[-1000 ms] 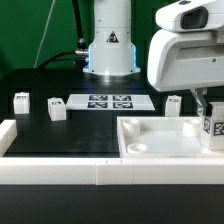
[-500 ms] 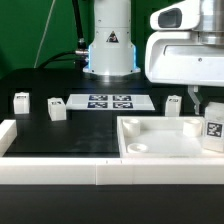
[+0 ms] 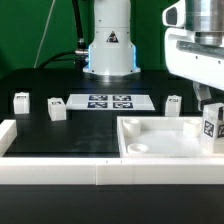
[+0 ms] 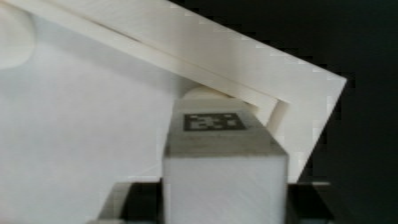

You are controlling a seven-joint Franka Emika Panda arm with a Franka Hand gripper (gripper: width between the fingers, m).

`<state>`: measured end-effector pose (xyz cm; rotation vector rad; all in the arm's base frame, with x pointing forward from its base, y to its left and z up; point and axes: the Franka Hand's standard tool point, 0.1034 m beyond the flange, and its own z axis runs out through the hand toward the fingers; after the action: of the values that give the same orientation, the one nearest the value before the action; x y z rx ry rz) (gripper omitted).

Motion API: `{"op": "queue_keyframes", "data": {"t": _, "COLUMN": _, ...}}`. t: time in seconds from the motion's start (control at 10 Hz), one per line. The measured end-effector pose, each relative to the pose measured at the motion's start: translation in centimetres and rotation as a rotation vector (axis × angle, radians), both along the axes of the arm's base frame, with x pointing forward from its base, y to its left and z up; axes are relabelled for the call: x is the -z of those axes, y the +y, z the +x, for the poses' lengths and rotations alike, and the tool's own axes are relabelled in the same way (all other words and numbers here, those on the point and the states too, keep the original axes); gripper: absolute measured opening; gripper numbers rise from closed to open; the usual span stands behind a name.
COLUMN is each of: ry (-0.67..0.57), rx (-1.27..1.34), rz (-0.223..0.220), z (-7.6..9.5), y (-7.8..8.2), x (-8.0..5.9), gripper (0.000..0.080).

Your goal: Assemble one leg

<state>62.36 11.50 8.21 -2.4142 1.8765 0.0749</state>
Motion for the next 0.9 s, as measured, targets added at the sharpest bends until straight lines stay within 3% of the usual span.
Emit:
{"op": "queue_keyframes", "data": {"t": 0.4, "ry": 0.026, "rx": 0.237, "rz": 0.025, "z": 0.07, "y": -0.16, "x": 0.0, "gripper": 0.029}}
{"op": "queue_keyframes", "data": {"t": 0.5, "ry": 0.026, "rx": 0.239, "rz": 0.027, "z": 0.06, "y": -0.06, "x": -0.01, "gripper": 0.0374}}
{"op": "queue_keyframes", "data": {"t": 0.6, "ry": 0.025, "rx": 0.233, "rz": 0.026, "z": 0.05, "y": -0.01, "x": 0.0, "gripper": 0.0374}}
{"op": "queue_keyframes", "data": {"t": 0.7, "ry": 0.021, "rx": 0.195, "rz": 0.026, "z": 0.08, "y": -0.07, "x": 0.02, "gripper": 0.0509}}
{"op": "queue_keyframes", "data": {"t": 0.8, "ry": 0.015, "rx": 0.129, "rz": 0.025, "z": 0.12, "y": -0.19, "x": 0.02, "gripper": 0.0509}}
{"op": "queue_keyframes", "data": {"t": 0.9, "ry": 0.022, "rx": 0.089, "rz": 0.024, "z": -0.01, "y": -0.04, "x": 0.01, "gripper": 0.0626}}
